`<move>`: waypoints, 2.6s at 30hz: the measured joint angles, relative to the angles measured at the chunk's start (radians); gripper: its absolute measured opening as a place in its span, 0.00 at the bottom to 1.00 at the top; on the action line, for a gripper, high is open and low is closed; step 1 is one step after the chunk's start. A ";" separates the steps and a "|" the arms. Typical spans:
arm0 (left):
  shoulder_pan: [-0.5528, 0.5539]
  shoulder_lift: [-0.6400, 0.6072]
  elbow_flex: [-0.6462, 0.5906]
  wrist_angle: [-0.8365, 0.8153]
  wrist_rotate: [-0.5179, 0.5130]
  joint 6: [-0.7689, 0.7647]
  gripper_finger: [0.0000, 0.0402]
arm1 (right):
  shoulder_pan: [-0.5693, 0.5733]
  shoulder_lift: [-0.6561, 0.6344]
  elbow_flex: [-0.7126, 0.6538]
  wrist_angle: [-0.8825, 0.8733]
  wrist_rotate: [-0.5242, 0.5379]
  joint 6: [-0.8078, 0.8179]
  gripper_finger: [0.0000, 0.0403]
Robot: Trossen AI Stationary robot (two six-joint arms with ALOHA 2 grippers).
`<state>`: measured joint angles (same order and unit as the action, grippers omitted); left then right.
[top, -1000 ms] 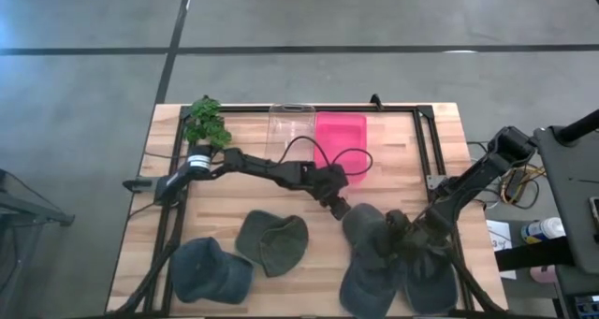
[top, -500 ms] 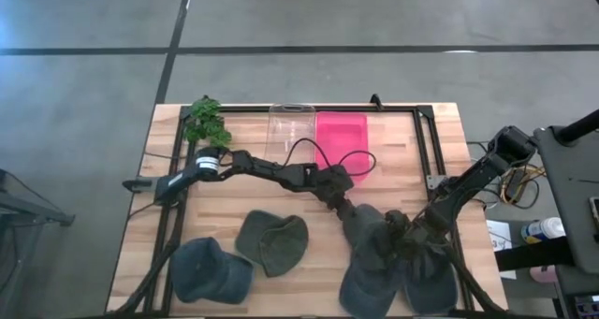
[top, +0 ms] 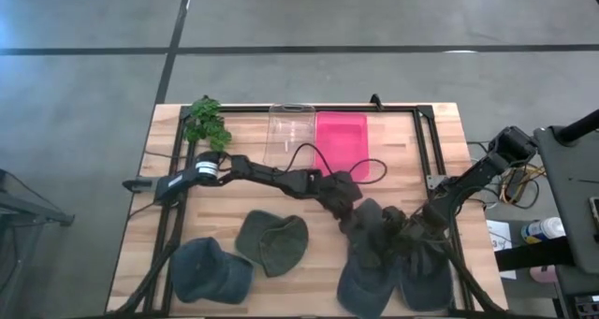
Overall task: Pick & Place hat
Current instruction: Put the right black cap into the transparent bin
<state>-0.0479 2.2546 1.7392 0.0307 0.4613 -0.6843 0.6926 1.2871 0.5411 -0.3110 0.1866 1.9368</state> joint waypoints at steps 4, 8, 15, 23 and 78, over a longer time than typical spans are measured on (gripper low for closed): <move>-0.008 -0.029 0.051 -0.136 -0.031 0.084 0.07 | 0.016 -0.029 0.045 -0.003 -0.001 -0.073 0.61; -0.023 -0.134 0.077 -0.331 -0.164 0.258 0.02 | 0.062 -0.089 0.113 -0.028 0.003 -0.127 0.61; -0.099 -0.404 0.073 -0.664 -0.708 0.596 0.02 | 0.102 -0.220 0.272 -0.266 0.094 -0.318 0.61; -0.167 -0.642 -0.080 -0.552 -1.404 0.046 0.02 | 0.015 -0.286 0.400 -0.358 0.384 -0.517 0.61; -0.492 -0.667 -0.517 -0.510 -1.733 1.733 0.01 | -1.003 -0.126 0.756 -0.678 -0.043 -1.000 0.51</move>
<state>-0.5404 1.5878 1.2226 -0.4797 -1.2720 1.0482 -0.3101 1.1611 1.2968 -0.9893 0.1431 0.9364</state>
